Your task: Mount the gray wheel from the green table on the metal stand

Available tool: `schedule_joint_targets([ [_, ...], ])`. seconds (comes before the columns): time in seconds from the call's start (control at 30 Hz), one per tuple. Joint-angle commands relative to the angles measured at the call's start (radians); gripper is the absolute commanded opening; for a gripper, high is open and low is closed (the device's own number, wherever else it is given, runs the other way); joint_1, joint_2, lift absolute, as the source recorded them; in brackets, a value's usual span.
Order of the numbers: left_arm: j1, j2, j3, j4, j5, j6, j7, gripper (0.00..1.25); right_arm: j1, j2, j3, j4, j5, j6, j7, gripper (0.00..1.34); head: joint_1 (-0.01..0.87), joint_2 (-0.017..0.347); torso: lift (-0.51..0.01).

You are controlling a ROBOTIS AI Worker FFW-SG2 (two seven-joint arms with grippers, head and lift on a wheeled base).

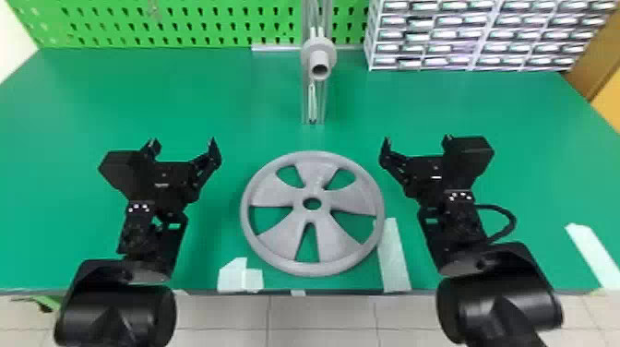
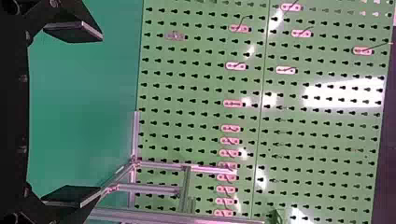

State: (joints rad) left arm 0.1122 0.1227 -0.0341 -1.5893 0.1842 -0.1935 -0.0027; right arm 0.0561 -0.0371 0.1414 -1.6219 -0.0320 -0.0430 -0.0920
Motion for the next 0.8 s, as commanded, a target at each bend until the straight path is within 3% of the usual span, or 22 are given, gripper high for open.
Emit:
schedule_joint_targets([
  [0.0, -0.003, 0.000, 0.003, -0.001, 0.000, 0.000, 0.000, 1.12, -0.001, -0.001, 0.001, -0.001, 0.003, 0.000, 0.000, 1.25, 0.867, 0.052, -0.100],
  [0.77, -0.011, 0.000, 0.008, 0.000, 0.003, 0.000, 0.003, 1.12, -0.002, 0.003, 0.006, -0.001, 0.009, 0.002, 0.000, 1.25, 0.867, 0.052, -0.100],
])
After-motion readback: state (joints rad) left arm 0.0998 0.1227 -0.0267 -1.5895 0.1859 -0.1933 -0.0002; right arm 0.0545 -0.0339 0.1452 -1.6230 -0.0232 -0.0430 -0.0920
